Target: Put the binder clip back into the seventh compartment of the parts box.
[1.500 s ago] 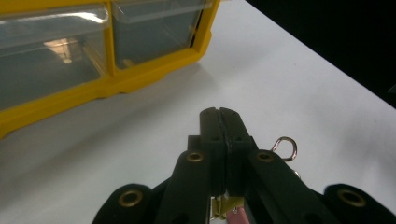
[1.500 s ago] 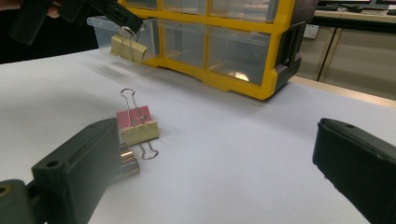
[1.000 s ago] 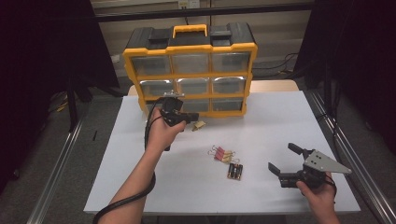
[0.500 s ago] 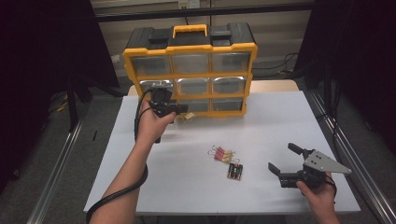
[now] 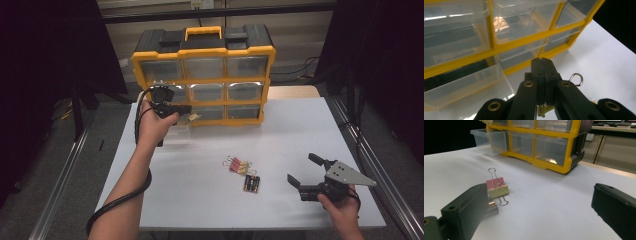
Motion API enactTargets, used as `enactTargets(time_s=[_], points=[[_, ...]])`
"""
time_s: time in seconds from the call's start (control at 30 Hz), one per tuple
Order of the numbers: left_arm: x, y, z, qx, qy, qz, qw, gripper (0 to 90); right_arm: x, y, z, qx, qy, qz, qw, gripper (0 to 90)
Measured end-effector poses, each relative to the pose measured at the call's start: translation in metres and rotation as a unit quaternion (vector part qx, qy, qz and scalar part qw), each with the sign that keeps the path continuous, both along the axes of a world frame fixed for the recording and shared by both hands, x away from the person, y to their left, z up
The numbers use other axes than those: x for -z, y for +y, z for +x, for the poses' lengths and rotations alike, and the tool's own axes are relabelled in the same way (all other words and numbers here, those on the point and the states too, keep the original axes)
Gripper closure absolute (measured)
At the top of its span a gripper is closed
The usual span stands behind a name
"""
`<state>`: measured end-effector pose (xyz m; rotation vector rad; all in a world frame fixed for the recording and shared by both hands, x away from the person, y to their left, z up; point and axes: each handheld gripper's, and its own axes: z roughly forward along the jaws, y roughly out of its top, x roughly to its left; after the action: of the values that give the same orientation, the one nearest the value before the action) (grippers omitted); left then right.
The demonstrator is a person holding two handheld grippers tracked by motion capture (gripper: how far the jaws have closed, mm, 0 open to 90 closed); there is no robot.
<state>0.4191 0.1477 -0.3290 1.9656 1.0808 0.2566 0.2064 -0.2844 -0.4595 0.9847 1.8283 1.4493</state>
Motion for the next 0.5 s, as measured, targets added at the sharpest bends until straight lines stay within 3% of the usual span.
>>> enactTargets(time_s=[0.07,0.1,0.33,0.43,0.5], points=[[0.000,0.002,0.001,-0.011,0.003,-0.005,0.9999,89.8,0.000,0.000,0.000,0.000,0.001,0.000,1.0000,0.6],[-0.001,0.005,0.003,-0.007,0.004,0.004,1.0000,89.8,0.000,0.000,0.000,0.000,0.001,0.000,1.0000,0.6],[0.000,0.014,0.009,-0.028,-0.001,0.004,0.9996,89.8,0.001,0.000,0.000,0.001,0.001,0.000,1.0000,0.6],[0.002,0.020,0.012,-0.027,0.001,0.019,0.9994,89.8,0.001,0.000,0.001,-0.002,-0.001,0.000,1.0000,0.6],[0.005,0.022,0.013,-0.037,-0.001,0.017,0.9992,89.8,0.001,0.000,0.000,-0.002,0.000,-0.001,1.0000,0.6]])
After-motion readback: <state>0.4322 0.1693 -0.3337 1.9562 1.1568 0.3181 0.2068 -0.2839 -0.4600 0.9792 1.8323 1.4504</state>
